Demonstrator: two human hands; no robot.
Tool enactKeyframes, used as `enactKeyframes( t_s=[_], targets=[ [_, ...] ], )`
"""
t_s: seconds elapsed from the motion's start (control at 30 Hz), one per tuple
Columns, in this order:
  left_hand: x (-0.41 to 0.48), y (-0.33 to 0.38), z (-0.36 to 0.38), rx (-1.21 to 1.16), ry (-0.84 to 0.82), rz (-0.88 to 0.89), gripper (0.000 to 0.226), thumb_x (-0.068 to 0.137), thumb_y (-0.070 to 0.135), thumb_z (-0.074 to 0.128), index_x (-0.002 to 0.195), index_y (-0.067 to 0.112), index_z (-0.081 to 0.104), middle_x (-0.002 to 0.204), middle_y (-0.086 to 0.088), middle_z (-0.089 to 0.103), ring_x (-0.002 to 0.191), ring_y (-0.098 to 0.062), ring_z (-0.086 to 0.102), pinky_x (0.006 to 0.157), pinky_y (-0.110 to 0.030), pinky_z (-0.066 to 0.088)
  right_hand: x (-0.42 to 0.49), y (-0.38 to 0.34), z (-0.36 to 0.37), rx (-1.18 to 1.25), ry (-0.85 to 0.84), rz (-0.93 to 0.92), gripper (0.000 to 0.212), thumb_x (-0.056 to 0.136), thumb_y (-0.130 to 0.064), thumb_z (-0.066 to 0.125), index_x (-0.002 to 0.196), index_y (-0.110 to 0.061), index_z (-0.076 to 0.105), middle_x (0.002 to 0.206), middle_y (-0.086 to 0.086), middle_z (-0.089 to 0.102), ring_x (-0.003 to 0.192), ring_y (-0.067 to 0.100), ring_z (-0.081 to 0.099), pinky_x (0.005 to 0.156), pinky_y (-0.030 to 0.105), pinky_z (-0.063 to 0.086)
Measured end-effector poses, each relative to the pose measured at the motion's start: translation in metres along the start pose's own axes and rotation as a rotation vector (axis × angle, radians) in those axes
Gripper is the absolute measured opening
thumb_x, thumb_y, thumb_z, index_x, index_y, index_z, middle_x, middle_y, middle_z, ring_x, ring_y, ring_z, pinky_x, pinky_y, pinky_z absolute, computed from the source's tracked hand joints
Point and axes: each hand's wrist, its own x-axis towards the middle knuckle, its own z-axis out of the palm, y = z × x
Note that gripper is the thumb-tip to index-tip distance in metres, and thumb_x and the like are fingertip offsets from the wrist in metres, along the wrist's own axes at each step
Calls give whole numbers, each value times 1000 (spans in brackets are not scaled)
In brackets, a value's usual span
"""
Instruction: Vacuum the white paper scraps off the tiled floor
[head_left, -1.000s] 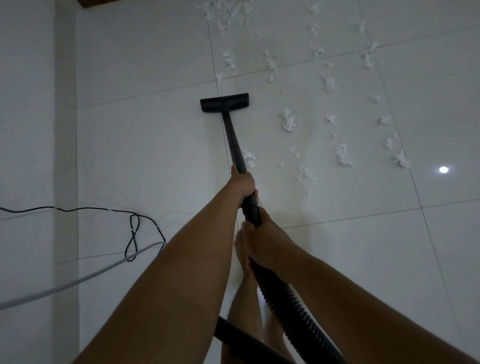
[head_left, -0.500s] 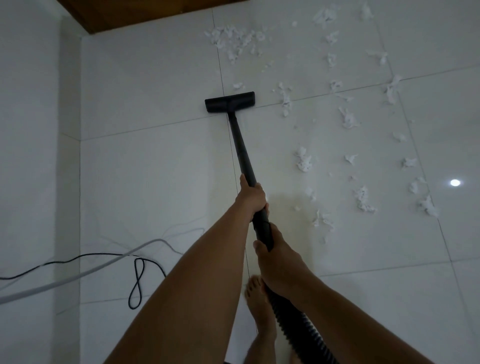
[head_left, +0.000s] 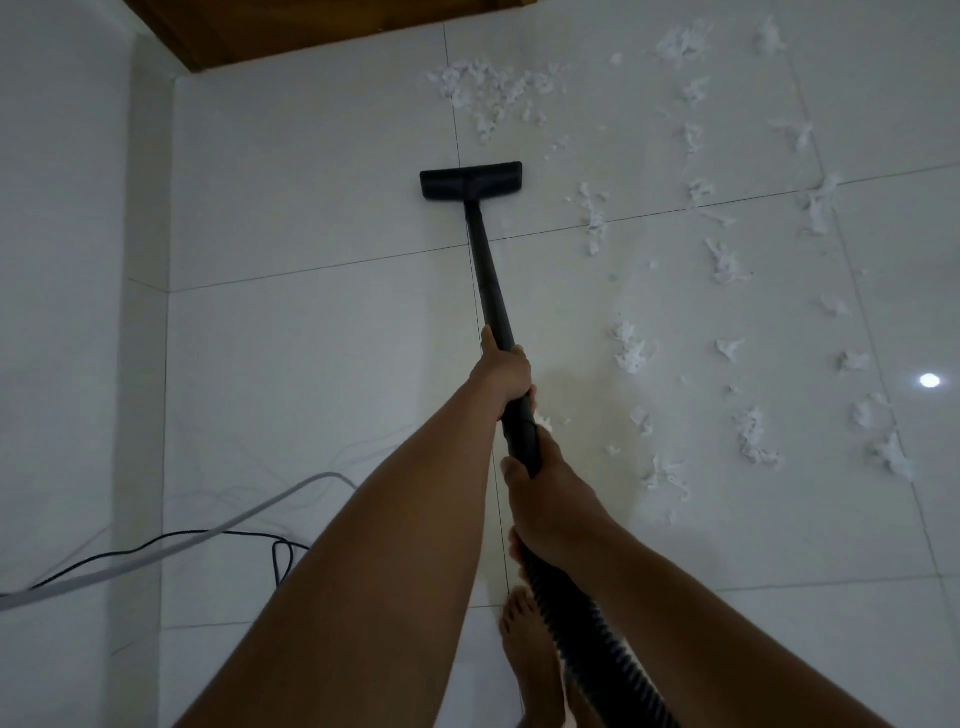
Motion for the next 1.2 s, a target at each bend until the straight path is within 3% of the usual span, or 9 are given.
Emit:
enactKeyframes(
  t_s=[0.1, 0.37, 0.47, 0.63, 0.77, 0.87, 0.97, 1.03, 1.2],
  targets=[
    [4, 4, 0, -10, -2, -9, 67, 111, 31, 32, 159, 47, -11, 80, -10, 56, 53, -15, 52, 51, -29, 53, 4, -2, -3, -33, -10, 5, 54, 107, -40, 39, 156, -47, 17, 88, 10, 67, 50, 15, 64, 48, 27, 56],
    [8, 37, 11, -62, 1, -10, 67, 111, 31, 33, 159, 46, -11, 84, -13, 57, 55, -16, 52, 58, -32, 53, 6, -35, -40, -90, -42, 16, 53, 109, -37, 38, 158, -44, 19, 103, 17, 68, 59, 20, 65, 53, 31, 57],
    [0, 47, 10, -46, 4, -22, 67, 111, 32, 33, 159, 46, -12, 79, -11, 56, 56, -16, 52, 54, -30, 52, -4, -49, -47, -56, -58, 36, 51, 109, -35, 39, 156, -42, 23, 94, 15, 66, 51, 18, 62, 45, 27, 52],
    [-27, 51, 0, -84, -1, -73, 64, 111, 31, 34, 161, 45, -3, 78, -11, 55, 57, -15, 51, 70, -35, 56, -32, -65, -48, -21, -93, 77, 48, 108, -32, 40, 153, -39, 28, 88, 15, 64, 45, 18, 60, 42, 27, 52],
    [-38, 50, -3, -58, -14, -85, 64, 111, 30, 33, 161, 44, -4, 77, -12, 56, 56, -16, 51, 68, -35, 57, -45, -70, -48, -83, -113, 43, 51, 108, -31, 41, 156, -35, 26, 99, 10, 62, 73, 24, 64, 79, 45, 63],
    [-34, 54, -10, -61, -20, -82, 67, 111, 29, 33, 160, 45, -8, 82, -13, 57, 57, -16, 52, 66, -34, 56, -43, -76, -44, -36, -112, 50, 50, 106, -37, 44, 153, -37, 28, 83, 5, 63, 57, 16, 61, 60, 34, 60],
    [-24, 62, -21, -82, -14, -87, 67, 111, 29, 34, 159, 48, -7, 84, -12, 57, 56, -14, 51, 48, -27, 52, -34, -84, -36, -21, -108, 34, 50, 103, -48, 45, 150, -41, 29, 83, 3, 63, 60, 15, 63, 70, 38, 61],
    [-14, 70, -30, -77, -18, -79, 66, 111, 29, 34, 160, 47, -6, 84, -12, 57, 54, -14, 51, 43, -26, 50, -24, -95, -31, -25, -92, 24, 50, 103, -49, 45, 150, -42, 29, 82, 1, 63, 60, 14, 63, 67, 36, 60],
    [17, 105, -54, -35, -17, -46, 65, 111, 27, 34, 161, 44, -4, 89, -14, 59, 54, -16, 52, 49, -28, 50, 8, -136, -25, -51, -49, 20, 53, 106, -43, 44, 155, -39, 25, 78, 1, 62, 45, 8, 60, 49, 24, 52]
  ],
)
